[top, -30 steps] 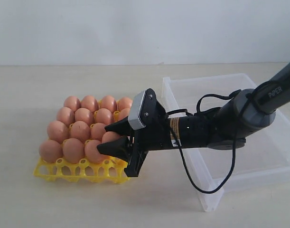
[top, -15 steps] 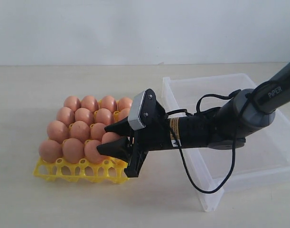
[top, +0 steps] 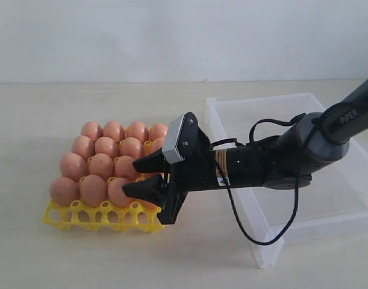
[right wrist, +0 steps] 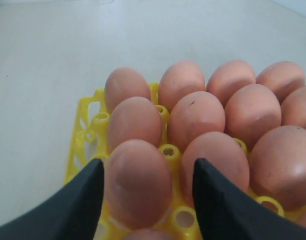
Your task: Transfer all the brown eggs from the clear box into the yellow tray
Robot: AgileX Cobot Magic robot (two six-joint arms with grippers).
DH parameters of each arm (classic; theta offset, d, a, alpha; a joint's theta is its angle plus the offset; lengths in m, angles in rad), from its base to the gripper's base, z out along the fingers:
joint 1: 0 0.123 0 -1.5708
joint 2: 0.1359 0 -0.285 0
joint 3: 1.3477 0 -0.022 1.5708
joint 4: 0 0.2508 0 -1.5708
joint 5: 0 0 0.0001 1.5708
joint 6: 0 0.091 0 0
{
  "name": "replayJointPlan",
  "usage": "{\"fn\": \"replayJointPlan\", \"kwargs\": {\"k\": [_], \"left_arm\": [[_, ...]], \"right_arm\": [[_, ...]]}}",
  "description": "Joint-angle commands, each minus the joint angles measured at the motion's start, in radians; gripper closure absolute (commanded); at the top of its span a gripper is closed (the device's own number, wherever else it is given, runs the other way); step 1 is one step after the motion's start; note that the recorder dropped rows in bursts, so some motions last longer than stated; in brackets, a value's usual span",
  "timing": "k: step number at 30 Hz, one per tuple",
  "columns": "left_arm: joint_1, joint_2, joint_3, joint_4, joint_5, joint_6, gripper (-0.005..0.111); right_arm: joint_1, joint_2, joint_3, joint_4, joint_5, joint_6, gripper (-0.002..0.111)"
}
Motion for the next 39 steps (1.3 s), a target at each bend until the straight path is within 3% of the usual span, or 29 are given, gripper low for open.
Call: {"fn": "replayJointPlan", "kwargs": {"k": [1,7,10,12,23,29,35,39], "left_arm": [[-0.002,-0.002,0.003,-0.009,-0.003,-0.009,0.103],[-0.002,-0.002,0.003,-0.009,-0.003,-0.009,0.103],[-0.002,-0.002,0.003,-0.009,-0.003,-0.009,0.103],[-0.002,-0.002,0.003,-0.009,-0.003,-0.009,0.103],[-0.002,-0.002,0.003,-0.009,-0.003,-0.009,0.103],[-0.002,-0.002,0.003,-0.009,-0.003,-0.009,0.103],[-0.002,-0.002,0.003,-0.009,-0.003,-0.009,0.103],[-0.002,-0.002,0.003,-0.009,-0.003,-0.009,0.103]], "right_arm": [[0.000,-0.046,-0.004,0.009,-0.002,0.001,0.060],[0.000,-0.172,-0.004,0.001,0.017,0.120,0.060],[0.000,-0.250,-0.004,-0.016,0.075,0.155,0.079],[0.000,-0.311,-0.004,-0.023,0.170,0.156,0.109],[0.000,-0.580,-0.004,0.000,1.106,0.161,0.109],[0.000,-0.654,0.088,0.008,1.222,0.167,0.109],[0.000,-0.722,0.154,-0.005,1.335,0.407,0.109],[0.000,-0.735,0.159,0.120,1.509,0.489,0.109]]}}
